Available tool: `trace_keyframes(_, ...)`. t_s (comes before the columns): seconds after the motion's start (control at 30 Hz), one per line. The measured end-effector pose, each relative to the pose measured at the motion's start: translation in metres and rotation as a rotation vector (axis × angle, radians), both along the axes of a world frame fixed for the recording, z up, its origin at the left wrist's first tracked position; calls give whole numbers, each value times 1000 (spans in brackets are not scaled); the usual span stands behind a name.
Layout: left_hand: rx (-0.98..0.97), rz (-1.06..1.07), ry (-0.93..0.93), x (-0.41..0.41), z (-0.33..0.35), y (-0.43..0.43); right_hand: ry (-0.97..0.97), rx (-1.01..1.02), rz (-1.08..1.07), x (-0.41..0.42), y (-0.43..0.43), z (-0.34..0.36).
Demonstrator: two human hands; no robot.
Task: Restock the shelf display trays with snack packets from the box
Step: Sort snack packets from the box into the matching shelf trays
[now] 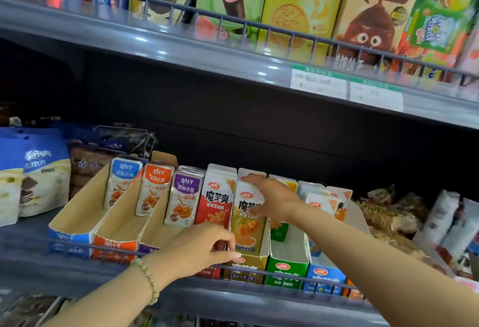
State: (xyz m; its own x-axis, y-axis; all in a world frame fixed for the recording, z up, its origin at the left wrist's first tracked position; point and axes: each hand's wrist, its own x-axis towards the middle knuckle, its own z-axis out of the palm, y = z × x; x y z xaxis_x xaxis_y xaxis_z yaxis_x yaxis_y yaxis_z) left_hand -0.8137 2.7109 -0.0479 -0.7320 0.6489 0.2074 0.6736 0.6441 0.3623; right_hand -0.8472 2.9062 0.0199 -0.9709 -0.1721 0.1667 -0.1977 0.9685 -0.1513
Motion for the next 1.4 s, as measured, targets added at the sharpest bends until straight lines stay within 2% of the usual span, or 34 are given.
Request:
trace_keyframes(0.27, 67, -54, -76, -13, -4, 0, 119, -22, 21, -24, 1, -5)
trace_keyframes(0.47, 77, -63, -88, -19, -7, 1, 291, 153, 20, -39, 1, -10)
trace_keyframes(0.53, 85, -68, -103, -20, -7, 1, 333, 156, 42, -44, 3, -14)
trace_keyframes(0.67, 83, -72, -120, -21, -6, 2, 261, 36, 56, -47, 8, -21)
trace_keyframes(0.8, 74, -68, -109, -19, -7, 1, 196, 56, 39, -48, 8, -18)
trace_keyframes(0.9, 60, -45, -82, -16, -7, 2, 218, 87, 52, -45, 9, -14)
trace_keyframes(1.07, 36, 39, 23, -1, -2, 0, 242, -84, 101, -23, 13, -8)
trace_keyframes(1.2, 96, 106, 92, 24, 1, -10, 171, -263, 141, 23, 13, -8)
trace_keyframes(1.3, 150, 139, 76, 56, -7, -27, 86, -321, 175, 68, 12, -23)
trace_keyframes(1.4, 107, 192, 3, 93, -31, -48, -33, -461, 237, 118, 7, -48)
